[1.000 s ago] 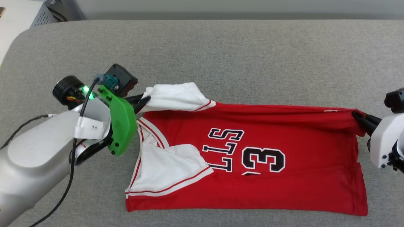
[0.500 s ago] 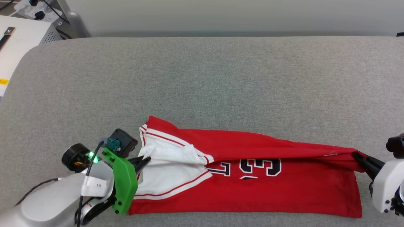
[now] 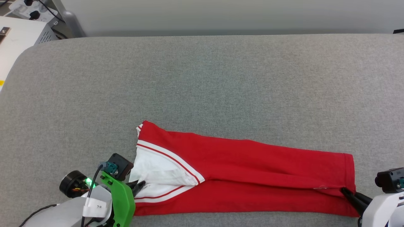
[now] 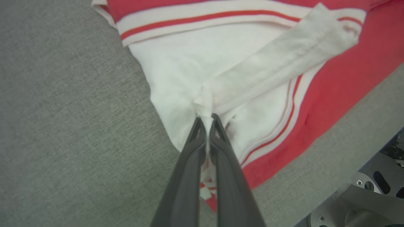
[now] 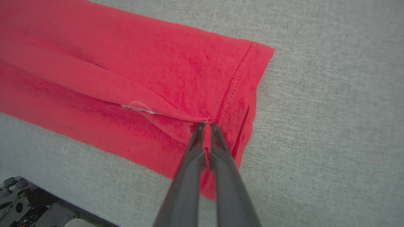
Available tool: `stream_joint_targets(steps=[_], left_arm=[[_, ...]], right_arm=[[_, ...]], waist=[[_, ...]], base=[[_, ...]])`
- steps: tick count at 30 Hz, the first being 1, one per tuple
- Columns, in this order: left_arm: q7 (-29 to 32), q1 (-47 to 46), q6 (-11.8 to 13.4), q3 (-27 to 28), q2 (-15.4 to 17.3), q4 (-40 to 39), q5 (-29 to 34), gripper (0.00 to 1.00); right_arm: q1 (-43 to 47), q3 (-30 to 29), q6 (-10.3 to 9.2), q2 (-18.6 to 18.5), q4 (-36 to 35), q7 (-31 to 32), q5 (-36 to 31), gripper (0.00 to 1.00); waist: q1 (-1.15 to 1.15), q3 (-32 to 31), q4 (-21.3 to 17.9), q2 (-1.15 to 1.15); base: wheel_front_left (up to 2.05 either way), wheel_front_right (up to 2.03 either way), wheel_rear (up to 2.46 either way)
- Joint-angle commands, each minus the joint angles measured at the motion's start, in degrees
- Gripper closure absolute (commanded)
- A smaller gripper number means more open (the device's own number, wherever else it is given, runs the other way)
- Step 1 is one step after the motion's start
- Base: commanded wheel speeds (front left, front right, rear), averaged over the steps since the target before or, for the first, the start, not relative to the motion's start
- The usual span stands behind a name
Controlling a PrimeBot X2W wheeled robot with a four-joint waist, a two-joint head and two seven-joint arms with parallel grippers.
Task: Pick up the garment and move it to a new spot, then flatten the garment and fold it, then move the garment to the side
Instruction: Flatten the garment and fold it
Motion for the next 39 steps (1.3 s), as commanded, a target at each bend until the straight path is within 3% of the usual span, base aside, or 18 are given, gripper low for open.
stream_joint_targets(steps=[1,5,6,7,8,16,21,27,33,39], left_arm=[[-0.4,1.0,-0.1,0.2,-0.5,0.7,-0.6,1.00],[-0.8,1.3,-0.2,0.2,-1.5,2.3,-0.6,1.00],[-1.0,1.3,-0.1,0.2,-1.7,2.8,-0.3,1.00],[-1.6,1.3,0.1,0.3,-2.0,3.2,-0.3,0.66],[-2.3,1.5,0.4,0.7,-2.3,3.5,-0.4,0.00],[-12.0,3.8,4.8,4.0,-2.9,2.8,0.4,0.00],[-17.8,5.4,10.3,7.0,-2.5,1.2,1.9,0.00],[-20.0,7.8,17.5,12.9,-2.9,-1.5,5.8,0.00],[-20.1,12.7,22.1,23.3,-5.2,-5.5,14.5,0.00],[-20.1,18.3,23.4,32.7,-8.9,-7.7,22.9,0.00]], right_arm=[[0.7,-0.4,-0.04,0.7,0.1,0.7,0.1,1.00],[0.3,0.1,-0.04,1.1,1.9,1.1,-0.4,1.00],[0.1,0.1,-0.04,1.3,2.5,0.8,-0.7,0.83],[-0.1,0.2,-0.04,1.4,3.1,0.5,-0.9,0.00],[-0.3,0.1,-0.04,1.6,3.4,0.0,-0.9,0.00],[0.5,-1.6,-0.04,1.0,-0.1,-1.4,2.3,0.00],[1.9,-5.6,-0.04,0.1,-6.1,0.7,6.3,0.00],[2.4,-11.7,-0.04,-1.3,-11.2,3.6,6.4,0.00],[1.6,-15.8,-0.04,-1.4,-8.5,10.1,6.7,0.00],[-0.6,-14.7,-0.04,-0.4,-3.5,16.3,9.7,0.00]], waist=[[0.00,0.1,-0.1,0.00],[0.00,0.1,-0.3,0.00],[0.00,0.1,-0.2,0.00],[0.00,-0.1,-0.2,0.00],[0.00,-0.3,-0.1,0.00],[0.00,-3.3,-0.1,0.00],[0.00,-4.4,0.1,0.00],[0.00,-4.7,0.4,0.00],[0.00,-4.0,1.2,0.00],[0.00,-2.9,2.4,0.00]], base=[[0.00,0.00,0.00],[0.00,0.00,0.00],[0.00,0.00,0.00],[0.00,0.00,0.00],[0.00,0.00,0.00],[0.00,0.00,0.00],[0.00,0.00,0.00],[0.00,0.00,0.00],[0.00,0.00,0.00],[0.00,0.00,0.00]])
